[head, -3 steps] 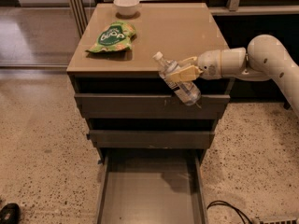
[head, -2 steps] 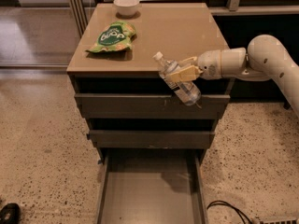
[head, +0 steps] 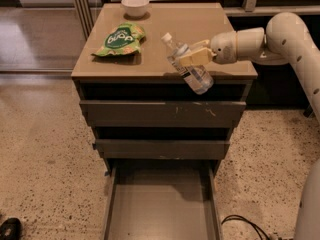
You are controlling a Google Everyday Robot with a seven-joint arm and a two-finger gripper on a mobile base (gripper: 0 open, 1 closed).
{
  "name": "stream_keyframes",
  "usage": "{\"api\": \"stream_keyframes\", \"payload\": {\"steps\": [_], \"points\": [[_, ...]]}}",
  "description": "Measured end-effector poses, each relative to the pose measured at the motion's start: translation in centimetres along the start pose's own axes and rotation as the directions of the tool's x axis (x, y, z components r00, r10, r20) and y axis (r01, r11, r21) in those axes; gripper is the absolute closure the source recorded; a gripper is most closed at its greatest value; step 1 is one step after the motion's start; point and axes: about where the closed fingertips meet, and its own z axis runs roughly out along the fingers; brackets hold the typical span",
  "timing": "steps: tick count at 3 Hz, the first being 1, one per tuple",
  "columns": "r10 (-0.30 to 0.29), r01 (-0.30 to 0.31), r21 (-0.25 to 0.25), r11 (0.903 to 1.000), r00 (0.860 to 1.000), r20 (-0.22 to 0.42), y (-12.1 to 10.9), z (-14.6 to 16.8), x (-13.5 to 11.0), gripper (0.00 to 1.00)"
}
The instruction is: Pick blue plastic bottle from bottom drawer and place on counter
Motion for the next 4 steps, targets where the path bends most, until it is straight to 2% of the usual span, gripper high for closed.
{"api": "stream_keyframes", "payload": {"steps": [1, 2, 3, 4], "points": [[-0.009, 0.009, -0.017, 0.9998, 1.000, -0.005, -0.3, -0.6, -5.2, 1.00], [-0.020, 0.019, -0.017, 0.9997, 1.000, -0.015, -0.7, -0.8, -9.2, 1.00], [0.018, -0.019, -0.033, 0.9993, 0.999, -0.041, -2.3, 1.3, -9.3, 1.00], [0.040, -0.040, 0.030, 0.9987, 0.999, 0.001, -6.0, 2.0, -8.3, 1.00]]}}
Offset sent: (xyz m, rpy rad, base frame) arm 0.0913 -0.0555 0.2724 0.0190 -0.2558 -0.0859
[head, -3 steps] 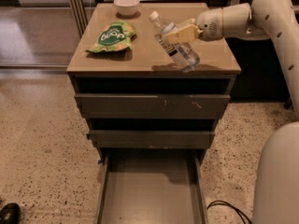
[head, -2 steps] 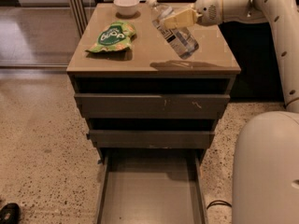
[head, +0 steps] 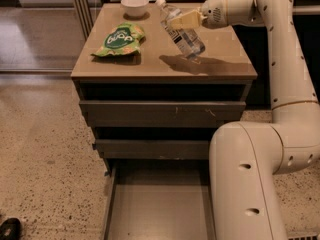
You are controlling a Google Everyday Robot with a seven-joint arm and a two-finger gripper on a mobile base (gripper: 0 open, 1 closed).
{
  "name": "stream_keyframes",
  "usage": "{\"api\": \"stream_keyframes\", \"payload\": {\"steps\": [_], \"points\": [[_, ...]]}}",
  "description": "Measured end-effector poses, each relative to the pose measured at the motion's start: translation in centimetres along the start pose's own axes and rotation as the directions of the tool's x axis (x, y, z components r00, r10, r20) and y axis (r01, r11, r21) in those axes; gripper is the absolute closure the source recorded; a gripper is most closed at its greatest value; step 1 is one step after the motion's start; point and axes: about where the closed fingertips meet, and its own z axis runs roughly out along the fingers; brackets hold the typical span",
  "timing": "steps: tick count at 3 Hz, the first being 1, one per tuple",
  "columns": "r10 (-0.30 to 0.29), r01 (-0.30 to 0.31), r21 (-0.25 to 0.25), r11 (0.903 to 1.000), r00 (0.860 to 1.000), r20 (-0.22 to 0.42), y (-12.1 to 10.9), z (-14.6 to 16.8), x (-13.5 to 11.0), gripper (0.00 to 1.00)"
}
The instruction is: Pick blue plastic bottle from bottom drawer and place on counter
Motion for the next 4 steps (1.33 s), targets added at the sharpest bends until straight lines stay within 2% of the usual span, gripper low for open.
{"api": "stream_keyframes", "payload": {"steps": [1, 2, 3, 4], "points": [[0.000, 0.000, 0.000, 1.0000, 1.000, 0.000, 0.0, 0.0, 0.0, 1.00], [0.030, -0.029, 0.012, 0.9995, 0.996, -0.082, 0.0, 1.0, 1.4, 1.00], [0.090, -0.084, 0.037, 0.9958, 0.974, -0.206, -0.5, 2.2, 4.6, 1.00], [0.109, -0.102, 0.044, 0.9938, 0.972, -0.210, -0.9, 3.1, 5.2, 1.00]]}}
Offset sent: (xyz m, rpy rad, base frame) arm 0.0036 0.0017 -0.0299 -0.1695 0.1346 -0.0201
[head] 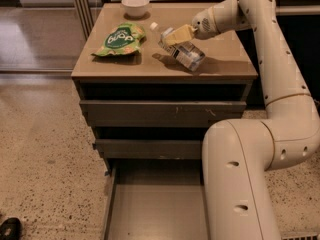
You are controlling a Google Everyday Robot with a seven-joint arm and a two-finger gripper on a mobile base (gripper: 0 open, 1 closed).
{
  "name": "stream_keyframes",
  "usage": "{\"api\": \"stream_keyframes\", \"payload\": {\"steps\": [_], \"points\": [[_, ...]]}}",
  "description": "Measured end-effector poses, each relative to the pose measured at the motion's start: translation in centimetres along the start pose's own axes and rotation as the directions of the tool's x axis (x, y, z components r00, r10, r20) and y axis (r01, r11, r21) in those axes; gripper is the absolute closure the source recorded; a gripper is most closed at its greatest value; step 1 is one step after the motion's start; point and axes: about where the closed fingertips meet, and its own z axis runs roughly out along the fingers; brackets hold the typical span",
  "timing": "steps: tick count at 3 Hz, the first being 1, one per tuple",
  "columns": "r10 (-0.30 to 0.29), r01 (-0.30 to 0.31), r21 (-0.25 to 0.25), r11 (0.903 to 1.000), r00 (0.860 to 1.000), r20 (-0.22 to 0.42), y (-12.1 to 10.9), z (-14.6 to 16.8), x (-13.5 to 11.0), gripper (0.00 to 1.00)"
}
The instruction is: Pick blue plastic bottle from bottom drawer and place on counter
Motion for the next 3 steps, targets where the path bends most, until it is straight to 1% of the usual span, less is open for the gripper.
{"api": "stream_keyframes", "payload": {"steps": [1, 2, 3], "points": [[0.000, 0.000, 0.000, 1.0000, 1.000, 0.000, 0.0, 0.0, 0.0, 1.00], [0.022, -0.022, 0.012, 0.9997, 1.000, -0.019, -0.6, 1.0, 0.5, 1.00], [0.070, -0.068, 0.056, 0.9961, 0.997, -0.031, -2.7, 2.4, 1.9, 1.00]]}}
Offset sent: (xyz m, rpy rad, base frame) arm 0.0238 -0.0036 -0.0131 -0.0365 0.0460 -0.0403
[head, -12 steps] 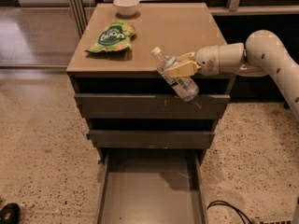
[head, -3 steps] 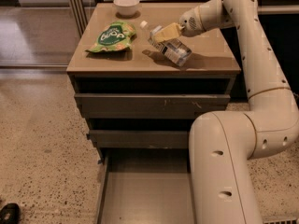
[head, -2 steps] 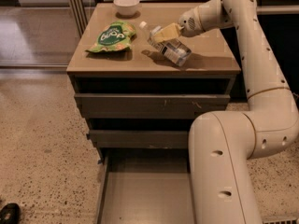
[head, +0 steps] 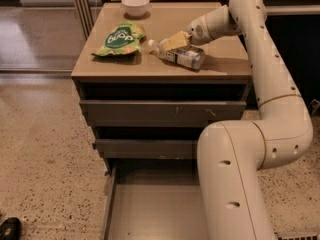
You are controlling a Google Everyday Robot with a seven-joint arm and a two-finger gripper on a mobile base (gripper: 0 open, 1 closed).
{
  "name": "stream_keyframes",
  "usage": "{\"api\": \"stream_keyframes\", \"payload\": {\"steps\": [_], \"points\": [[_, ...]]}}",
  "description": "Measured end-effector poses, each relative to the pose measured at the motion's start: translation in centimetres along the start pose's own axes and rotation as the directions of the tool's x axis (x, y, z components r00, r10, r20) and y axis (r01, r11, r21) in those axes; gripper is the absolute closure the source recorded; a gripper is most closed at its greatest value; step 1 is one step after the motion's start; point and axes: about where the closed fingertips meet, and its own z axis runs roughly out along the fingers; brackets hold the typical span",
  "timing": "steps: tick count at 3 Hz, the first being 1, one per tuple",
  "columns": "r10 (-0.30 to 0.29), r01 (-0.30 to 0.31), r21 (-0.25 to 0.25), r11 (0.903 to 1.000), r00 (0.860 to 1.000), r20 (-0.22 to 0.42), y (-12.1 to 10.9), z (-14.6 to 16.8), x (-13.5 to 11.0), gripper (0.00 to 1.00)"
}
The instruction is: Pick blue plastic bottle from bottom drawer and place on counter
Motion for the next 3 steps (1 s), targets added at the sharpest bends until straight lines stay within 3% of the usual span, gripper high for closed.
{"api": "stream_keyframes", "payload": {"steps": [1, 3], "points": [[0.000, 0.000, 0.000, 1.0000, 1.000, 0.000, 0.00, 0.00, 0.00, 1.00], [0.000, 0.000, 0.000, 1.0000, 1.000, 0.000, 0.00, 0.01, 0.00, 0.58]]}}
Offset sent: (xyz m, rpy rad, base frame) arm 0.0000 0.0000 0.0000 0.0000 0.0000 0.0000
